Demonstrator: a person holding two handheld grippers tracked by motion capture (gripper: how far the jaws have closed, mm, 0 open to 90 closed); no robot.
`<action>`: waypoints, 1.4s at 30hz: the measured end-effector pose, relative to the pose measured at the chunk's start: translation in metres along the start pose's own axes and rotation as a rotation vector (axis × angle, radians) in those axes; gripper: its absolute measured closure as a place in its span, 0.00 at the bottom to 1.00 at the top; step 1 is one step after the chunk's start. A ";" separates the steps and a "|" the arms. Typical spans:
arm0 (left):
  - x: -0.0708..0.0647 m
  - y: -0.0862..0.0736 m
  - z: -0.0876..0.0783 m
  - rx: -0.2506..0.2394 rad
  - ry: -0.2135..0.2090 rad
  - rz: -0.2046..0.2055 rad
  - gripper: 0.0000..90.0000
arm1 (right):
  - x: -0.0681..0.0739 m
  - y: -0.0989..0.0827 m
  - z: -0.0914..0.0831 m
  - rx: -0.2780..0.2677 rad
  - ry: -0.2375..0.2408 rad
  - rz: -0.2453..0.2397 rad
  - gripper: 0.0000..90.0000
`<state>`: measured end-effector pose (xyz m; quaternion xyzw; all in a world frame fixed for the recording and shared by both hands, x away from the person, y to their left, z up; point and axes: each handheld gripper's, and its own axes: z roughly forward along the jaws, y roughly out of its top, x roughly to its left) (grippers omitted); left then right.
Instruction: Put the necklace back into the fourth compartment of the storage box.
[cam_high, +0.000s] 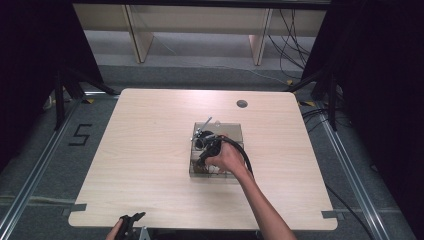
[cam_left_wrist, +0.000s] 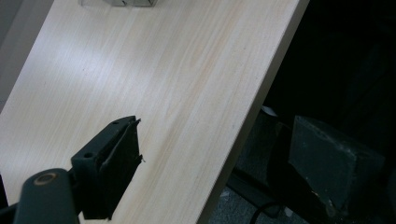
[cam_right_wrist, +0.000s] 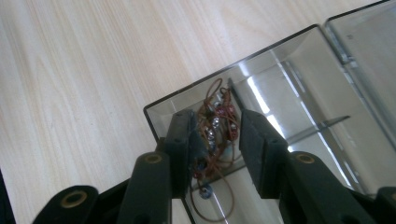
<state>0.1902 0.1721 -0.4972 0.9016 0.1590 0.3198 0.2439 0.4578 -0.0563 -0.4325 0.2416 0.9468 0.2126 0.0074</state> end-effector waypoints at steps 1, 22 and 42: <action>0.000 0.000 0.000 -0.001 0.006 -0.001 0.18 | 0.000 -0.001 -0.004 -0.011 -0.003 0.005 0.72; 0.000 0.000 -0.001 0.007 0.029 0.006 0.18 | -0.004 -0.045 -0.035 -0.071 -0.006 0.041 0.62; 0.000 0.000 0.000 0.018 0.025 0.020 0.18 | 0.007 -0.078 -0.056 -0.113 0.004 0.041 0.57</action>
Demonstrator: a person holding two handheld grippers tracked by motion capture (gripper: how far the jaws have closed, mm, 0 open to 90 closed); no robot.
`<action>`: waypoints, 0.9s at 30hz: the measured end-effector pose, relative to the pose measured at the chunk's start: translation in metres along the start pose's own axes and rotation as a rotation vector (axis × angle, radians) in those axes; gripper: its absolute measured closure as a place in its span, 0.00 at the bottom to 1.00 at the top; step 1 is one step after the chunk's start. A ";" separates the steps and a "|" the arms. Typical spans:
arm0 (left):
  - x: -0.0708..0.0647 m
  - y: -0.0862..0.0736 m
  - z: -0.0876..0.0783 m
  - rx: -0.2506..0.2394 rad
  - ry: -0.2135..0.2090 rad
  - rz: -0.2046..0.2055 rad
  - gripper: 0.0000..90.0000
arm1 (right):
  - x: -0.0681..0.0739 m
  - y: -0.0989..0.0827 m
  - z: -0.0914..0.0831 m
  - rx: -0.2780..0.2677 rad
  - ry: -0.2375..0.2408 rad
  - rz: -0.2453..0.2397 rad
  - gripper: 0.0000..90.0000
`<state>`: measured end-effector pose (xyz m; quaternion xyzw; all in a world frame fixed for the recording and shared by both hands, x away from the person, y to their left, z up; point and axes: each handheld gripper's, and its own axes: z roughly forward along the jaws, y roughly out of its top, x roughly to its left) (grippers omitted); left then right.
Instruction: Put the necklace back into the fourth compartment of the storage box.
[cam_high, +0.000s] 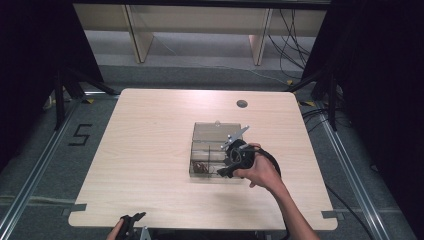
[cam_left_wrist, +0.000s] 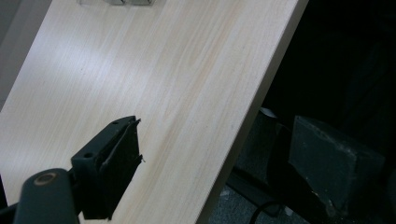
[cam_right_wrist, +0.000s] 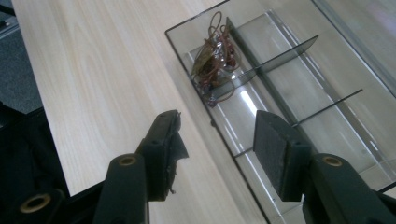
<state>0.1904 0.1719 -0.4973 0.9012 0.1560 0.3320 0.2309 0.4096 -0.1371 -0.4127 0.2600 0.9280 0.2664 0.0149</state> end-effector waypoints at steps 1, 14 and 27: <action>0.000 0.000 0.000 0.002 0.000 0.003 0.18 | 0.000 -0.001 -0.001 0.002 0.003 -0.006 0.56; 0.000 0.000 0.000 0.000 0.003 -0.005 0.18 | 0.014 -0.020 -0.001 -0.021 0.002 -0.004 0.53; -0.002 0.000 0.002 -0.007 0.006 -0.008 0.18 | 0.021 -0.041 0.001 -0.047 0.004 -0.033 0.51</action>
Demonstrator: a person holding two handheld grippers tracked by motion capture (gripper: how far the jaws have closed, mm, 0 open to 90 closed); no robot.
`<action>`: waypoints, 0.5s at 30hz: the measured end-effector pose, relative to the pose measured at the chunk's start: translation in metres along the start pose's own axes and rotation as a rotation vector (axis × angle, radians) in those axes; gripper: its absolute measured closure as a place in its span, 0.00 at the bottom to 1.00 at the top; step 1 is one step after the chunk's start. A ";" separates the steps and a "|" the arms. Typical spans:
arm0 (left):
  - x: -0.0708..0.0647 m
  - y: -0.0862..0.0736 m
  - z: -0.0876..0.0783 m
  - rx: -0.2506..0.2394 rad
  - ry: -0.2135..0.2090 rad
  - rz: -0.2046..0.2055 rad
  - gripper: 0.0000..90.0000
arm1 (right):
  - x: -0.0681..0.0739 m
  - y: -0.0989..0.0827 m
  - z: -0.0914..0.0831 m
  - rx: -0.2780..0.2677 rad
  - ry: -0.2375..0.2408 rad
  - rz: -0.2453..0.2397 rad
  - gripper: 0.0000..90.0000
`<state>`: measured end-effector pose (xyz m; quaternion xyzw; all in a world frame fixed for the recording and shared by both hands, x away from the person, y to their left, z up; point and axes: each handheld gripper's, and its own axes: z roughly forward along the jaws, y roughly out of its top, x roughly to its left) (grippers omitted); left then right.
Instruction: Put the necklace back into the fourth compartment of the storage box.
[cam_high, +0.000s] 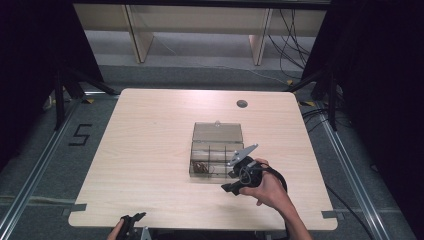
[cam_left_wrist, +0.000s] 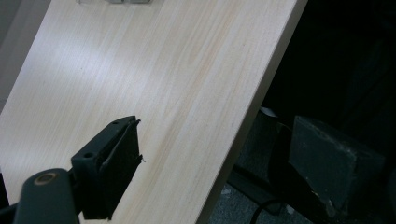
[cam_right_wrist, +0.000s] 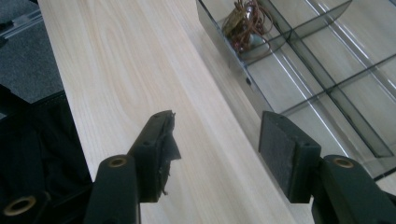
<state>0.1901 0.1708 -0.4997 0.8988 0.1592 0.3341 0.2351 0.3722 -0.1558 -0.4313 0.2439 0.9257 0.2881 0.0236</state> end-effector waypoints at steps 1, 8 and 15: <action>0.000 0.000 0.000 -0.004 -0.003 -0.002 0.18 | -0.002 -0.004 0.000 -0.008 0.002 0.000 0.50; -0.002 -0.001 0.002 0.003 -0.007 -0.020 0.18 | 0.001 -0.010 -0.007 -0.026 -0.003 0.011 0.47; -0.002 -0.001 0.002 -0.006 -0.002 -0.016 0.18 | 0.008 -0.012 -0.011 -0.035 0.003 0.017 0.43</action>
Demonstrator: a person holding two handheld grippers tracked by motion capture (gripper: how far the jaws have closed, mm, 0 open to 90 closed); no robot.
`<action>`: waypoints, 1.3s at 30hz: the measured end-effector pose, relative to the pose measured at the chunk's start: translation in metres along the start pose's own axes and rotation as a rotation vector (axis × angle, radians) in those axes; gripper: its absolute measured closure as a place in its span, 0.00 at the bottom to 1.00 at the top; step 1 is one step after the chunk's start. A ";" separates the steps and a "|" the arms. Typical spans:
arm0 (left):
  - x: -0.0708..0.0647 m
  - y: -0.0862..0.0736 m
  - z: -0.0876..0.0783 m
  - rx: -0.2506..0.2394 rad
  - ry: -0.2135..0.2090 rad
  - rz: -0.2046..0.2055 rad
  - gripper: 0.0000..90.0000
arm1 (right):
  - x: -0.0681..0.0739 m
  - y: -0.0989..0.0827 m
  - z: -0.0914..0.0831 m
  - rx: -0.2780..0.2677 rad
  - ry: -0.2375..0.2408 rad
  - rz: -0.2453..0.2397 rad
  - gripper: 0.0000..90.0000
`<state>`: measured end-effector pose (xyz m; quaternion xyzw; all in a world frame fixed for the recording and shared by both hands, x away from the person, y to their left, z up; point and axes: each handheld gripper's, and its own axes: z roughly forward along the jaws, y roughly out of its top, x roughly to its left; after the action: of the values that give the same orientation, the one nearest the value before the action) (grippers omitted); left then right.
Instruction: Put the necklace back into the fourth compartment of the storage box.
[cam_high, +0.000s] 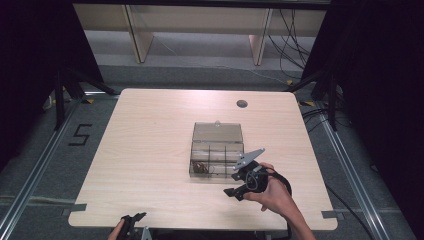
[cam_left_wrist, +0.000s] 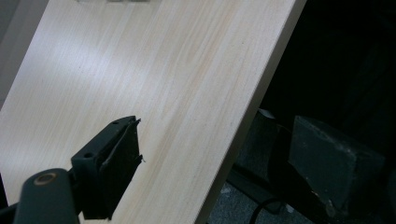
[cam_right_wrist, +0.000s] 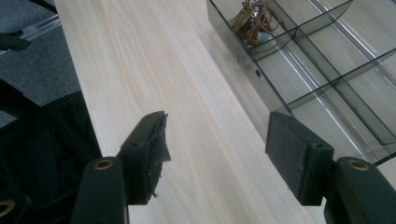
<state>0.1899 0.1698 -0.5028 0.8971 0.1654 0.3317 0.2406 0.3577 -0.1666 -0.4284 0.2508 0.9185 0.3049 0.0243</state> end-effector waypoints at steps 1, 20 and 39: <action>0.000 0.000 0.000 0.001 0.000 0.001 0.18 | 0.001 -0.001 -0.001 -0.002 0.009 0.000 0.43; 0.000 0.002 -0.001 0.009 -0.009 0.018 0.18 | -0.003 -0.034 -0.006 -0.019 -0.030 0.113 0.33; -0.002 0.001 0.000 -0.001 -0.014 0.004 0.18 | 0.007 -0.044 0.001 0.019 0.002 0.094 0.25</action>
<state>0.1887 0.1683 -0.5034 0.8996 0.1618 0.3260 0.2413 0.3321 -0.1927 -0.4534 0.2933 0.9085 0.2974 0.0067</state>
